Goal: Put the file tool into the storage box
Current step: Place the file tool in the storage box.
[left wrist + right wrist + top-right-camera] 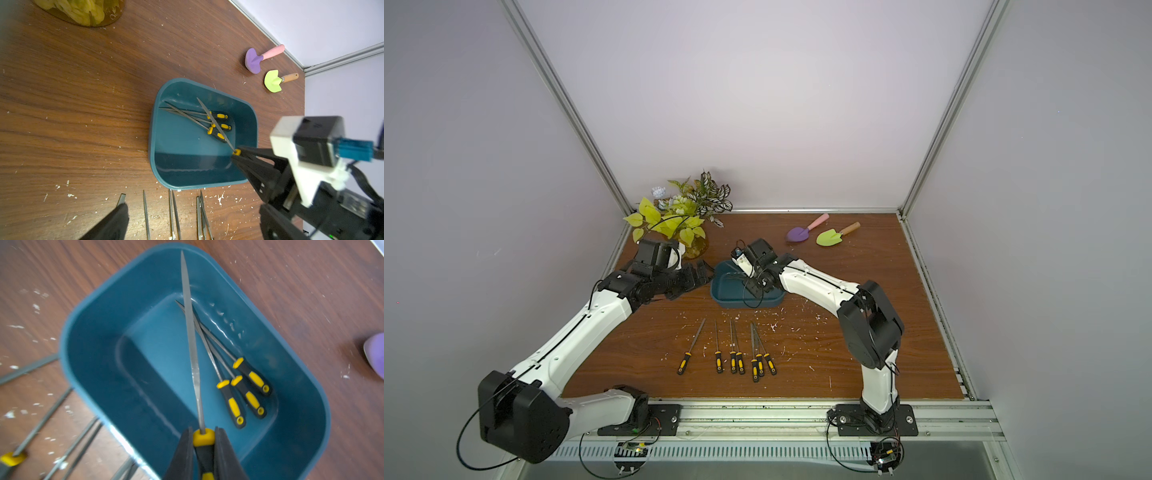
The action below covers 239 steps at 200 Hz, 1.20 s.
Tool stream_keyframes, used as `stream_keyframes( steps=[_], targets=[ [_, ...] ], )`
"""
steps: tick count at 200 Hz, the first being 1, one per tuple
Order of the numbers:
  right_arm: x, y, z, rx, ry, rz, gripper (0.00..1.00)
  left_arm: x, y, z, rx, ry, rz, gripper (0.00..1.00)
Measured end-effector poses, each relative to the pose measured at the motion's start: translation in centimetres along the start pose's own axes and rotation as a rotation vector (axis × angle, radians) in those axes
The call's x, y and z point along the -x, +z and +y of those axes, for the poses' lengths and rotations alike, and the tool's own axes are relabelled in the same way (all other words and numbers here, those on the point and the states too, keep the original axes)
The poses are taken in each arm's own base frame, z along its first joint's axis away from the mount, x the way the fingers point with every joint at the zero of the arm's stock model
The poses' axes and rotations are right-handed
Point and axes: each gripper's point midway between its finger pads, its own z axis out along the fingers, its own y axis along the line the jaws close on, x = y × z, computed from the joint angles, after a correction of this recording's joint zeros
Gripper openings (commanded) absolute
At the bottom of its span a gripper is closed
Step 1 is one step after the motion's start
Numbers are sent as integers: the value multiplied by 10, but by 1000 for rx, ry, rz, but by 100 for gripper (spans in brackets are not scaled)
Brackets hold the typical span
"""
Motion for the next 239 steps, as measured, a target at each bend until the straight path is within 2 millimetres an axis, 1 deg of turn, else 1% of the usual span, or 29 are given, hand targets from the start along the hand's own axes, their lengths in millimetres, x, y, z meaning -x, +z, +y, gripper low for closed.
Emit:
stream_keyframes(
  steps=[20, 41, 62, 90, 100, 109, 123, 140, 166, 202, 222, 230, 239],
  targets=[
    [-6, 15, -1, 9, -79, 41, 1, -2, -1, 1, 4, -6, 2, 100],
    [-17, 26, 3, 22, -141, 83, 1, -3, -2, 2, 6, -15, 4, 100],
    [-24, 30, 6, 31, -186, 109, 2, -3, -2, 3, 11, -23, 5, 100],
    [-26, 32, 9, 33, -222, 114, 4, -3, -1, 3, 14, -27, 4, 100],
    [-28, 33, 11, 35, -233, 117, 8, -3, 0, 4, 17, -29, 7, 100],
    [-30, 34, 11, 33, -240, 119, 13, -2, 2, 5, 21, -31, 11, 100],
    [-32, 37, 9, 20, -247, 124, 28, -1, 5, 6, 31, -37, 18, 100],
    [-35, 40, 4, -14, -256, 128, 39, 1, 10, 7, 43, -46, 22, 100],
    [-33, 43, -7, -83, -254, 119, 45, 8, 14, 6, 57, -55, 18, 100],
    [-27, 45, -21, -168, -206, 89, 48, 13, 19, 13, 97, -57, 4, 99],
    [-21, 41, -27, -200, -140, 65, 48, 10, 27, 19, 120, -63, 23, 100],
    [-19, 37, -28, -205, -100, 51, 48, 9, 31, 21, 128, -66, 33, 99],
    [-15, 30, -30, -209, -46, 29, 50, 6, 34, 22, 135, -63, 42, 100]
  ],
)
